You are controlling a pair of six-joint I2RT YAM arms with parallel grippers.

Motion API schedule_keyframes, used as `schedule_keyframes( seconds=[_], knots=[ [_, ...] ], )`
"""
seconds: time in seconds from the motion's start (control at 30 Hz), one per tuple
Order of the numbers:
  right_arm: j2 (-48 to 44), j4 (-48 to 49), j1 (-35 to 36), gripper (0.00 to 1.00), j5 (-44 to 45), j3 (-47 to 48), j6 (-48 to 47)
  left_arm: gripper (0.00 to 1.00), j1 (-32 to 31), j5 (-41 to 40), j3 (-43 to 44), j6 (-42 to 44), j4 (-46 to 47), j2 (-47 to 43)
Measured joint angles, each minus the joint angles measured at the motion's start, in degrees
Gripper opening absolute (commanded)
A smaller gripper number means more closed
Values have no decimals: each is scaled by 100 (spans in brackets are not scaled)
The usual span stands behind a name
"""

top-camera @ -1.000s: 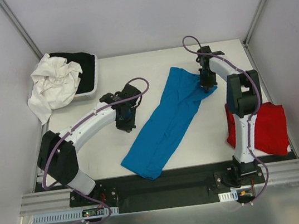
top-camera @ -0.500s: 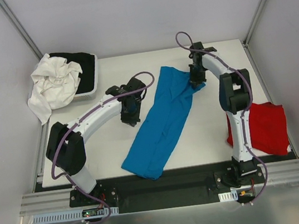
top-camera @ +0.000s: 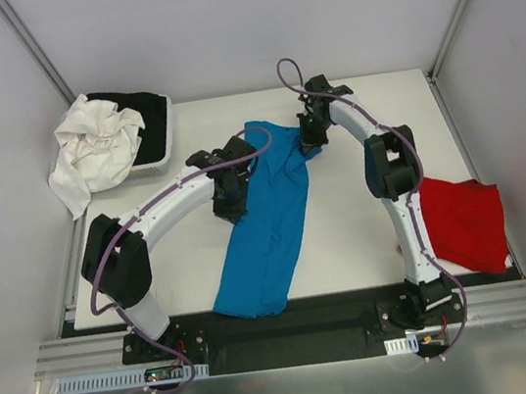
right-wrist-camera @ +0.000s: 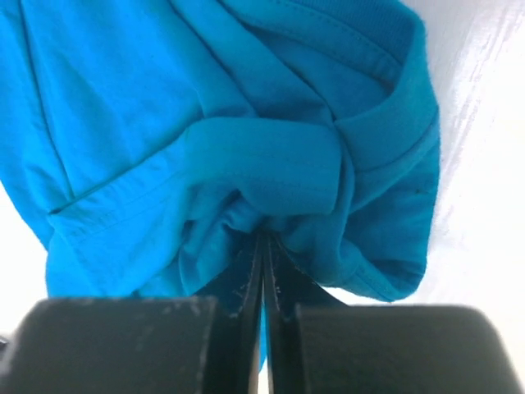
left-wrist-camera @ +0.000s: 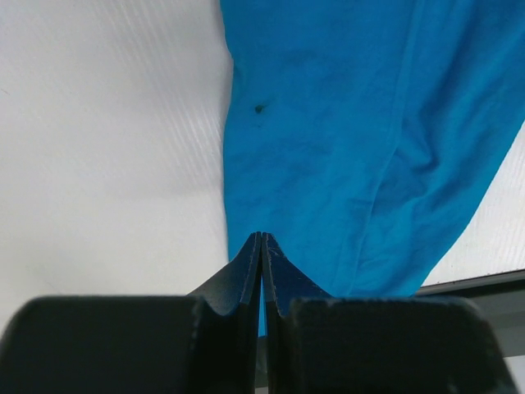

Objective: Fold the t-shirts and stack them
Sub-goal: Fold the tshirt

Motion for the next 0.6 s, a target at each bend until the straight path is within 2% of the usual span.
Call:
schedule_keyframes(
  seconds=[0.13,0.33,0.47,0.6],
  knots=[
    [-155,195,-50,0,-90,-321,-127,0,0,7,168,0,-48,122],
    [-975,-105,-149,1,782,-1078,-518,0,0,59,581,-13,-2,540],
    [-1436,-205,-455,1,1045,-1399,-678,0,-2,157,640,-37,4,643],
    [-1515,-273,-807,1,1209,-1510,-734,0,-2,166,640,-48,4,645]
  ],
)
